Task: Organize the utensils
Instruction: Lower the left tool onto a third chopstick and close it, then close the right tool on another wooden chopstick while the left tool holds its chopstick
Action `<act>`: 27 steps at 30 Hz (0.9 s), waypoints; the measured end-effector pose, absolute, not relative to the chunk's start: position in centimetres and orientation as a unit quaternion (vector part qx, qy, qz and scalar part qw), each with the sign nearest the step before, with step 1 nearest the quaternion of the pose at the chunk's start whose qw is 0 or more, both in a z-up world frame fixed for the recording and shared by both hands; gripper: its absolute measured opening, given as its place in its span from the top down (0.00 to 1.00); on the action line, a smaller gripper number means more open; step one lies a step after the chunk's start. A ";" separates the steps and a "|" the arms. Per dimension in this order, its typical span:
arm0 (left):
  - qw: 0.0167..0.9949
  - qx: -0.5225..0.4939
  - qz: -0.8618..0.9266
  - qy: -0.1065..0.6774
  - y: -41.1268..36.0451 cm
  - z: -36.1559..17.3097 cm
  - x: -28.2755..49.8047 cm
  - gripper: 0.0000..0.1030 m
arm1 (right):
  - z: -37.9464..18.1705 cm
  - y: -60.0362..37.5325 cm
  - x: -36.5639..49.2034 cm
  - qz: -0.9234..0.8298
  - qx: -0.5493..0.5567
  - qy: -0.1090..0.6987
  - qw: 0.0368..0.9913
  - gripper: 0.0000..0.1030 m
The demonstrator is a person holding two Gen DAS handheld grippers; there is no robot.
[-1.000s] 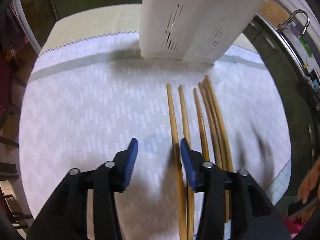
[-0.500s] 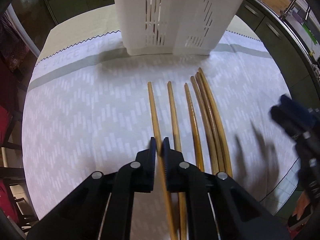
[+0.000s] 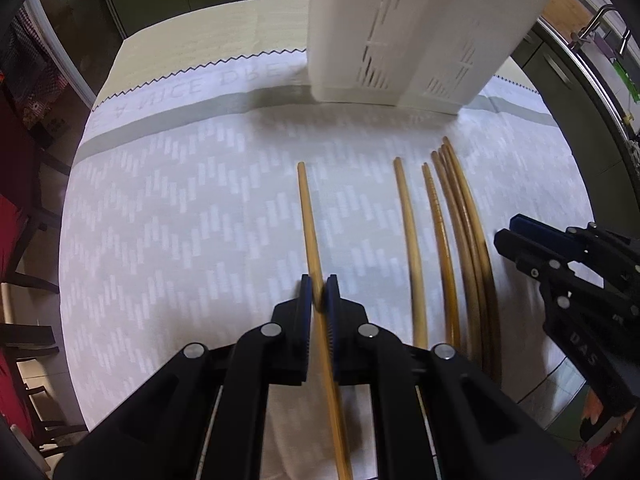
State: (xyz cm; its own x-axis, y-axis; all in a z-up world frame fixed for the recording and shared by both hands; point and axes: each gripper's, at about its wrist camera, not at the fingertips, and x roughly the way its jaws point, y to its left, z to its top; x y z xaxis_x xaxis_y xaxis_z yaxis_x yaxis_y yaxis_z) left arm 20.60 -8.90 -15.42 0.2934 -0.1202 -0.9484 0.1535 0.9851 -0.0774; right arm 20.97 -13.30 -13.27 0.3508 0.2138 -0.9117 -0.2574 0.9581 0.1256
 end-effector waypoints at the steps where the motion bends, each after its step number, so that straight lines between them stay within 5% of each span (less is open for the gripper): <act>1: 0.804 0.015 -0.087 0.588 -8.6 -15.4 20.5 0.93 | -13.4 -13.2 21.1 0.143 -0.020 0.554 0.820 0.84; 27: 0.804 0.018 -0.097 0.587 -7.5 -15.2 20.3 0.93 | -13.9 -11.1 23.2 0.144 -0.033 0.584 0.799 0.85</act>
